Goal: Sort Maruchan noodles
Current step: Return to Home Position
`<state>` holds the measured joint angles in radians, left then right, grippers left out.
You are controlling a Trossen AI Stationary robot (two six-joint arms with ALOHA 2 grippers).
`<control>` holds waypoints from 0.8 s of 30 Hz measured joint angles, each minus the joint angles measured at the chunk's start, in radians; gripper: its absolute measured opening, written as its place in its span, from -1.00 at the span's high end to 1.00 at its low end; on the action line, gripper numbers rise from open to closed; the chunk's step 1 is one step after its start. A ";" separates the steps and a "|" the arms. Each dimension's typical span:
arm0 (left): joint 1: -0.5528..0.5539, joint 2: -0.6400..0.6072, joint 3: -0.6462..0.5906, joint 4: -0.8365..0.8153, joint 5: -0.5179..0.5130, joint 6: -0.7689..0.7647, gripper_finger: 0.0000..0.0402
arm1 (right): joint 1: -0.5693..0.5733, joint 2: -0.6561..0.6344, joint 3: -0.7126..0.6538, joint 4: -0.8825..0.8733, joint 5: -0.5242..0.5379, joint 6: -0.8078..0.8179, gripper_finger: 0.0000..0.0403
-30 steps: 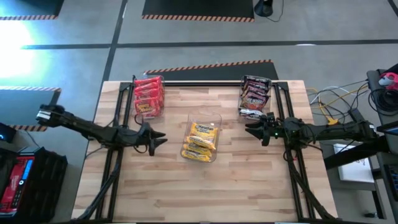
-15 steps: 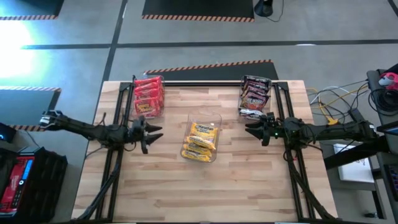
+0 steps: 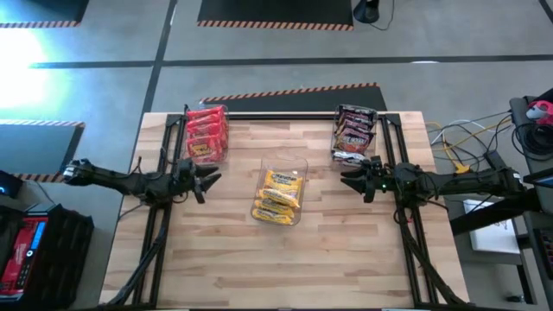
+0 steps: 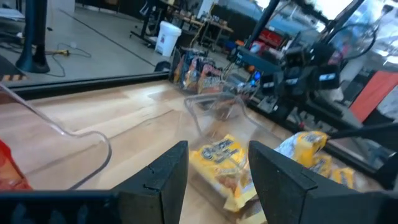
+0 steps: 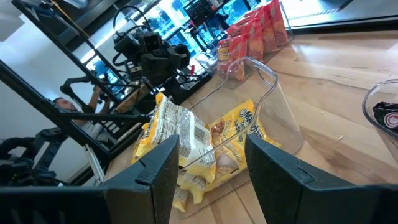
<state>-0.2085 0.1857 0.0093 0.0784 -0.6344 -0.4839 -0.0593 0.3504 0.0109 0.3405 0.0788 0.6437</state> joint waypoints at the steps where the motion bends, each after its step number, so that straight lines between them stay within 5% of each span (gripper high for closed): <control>1: 0.000 -0.012 0.000 0.000 0.001 0.000 0.24 | 0.000 0.000 0.000 0.000 0.000 0.000 0.15; 24: 0.000 -0.094 0.012 -0.008 0.018 -0.001 0.24 | 0.000 0.000 0.000 0.000 0.000 0.000 0.15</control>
<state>-0.2085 0.0917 0.0216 0.0700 -0.6159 -0.4847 -0.0593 0.3504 0.0109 0.3405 0.0788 0.6437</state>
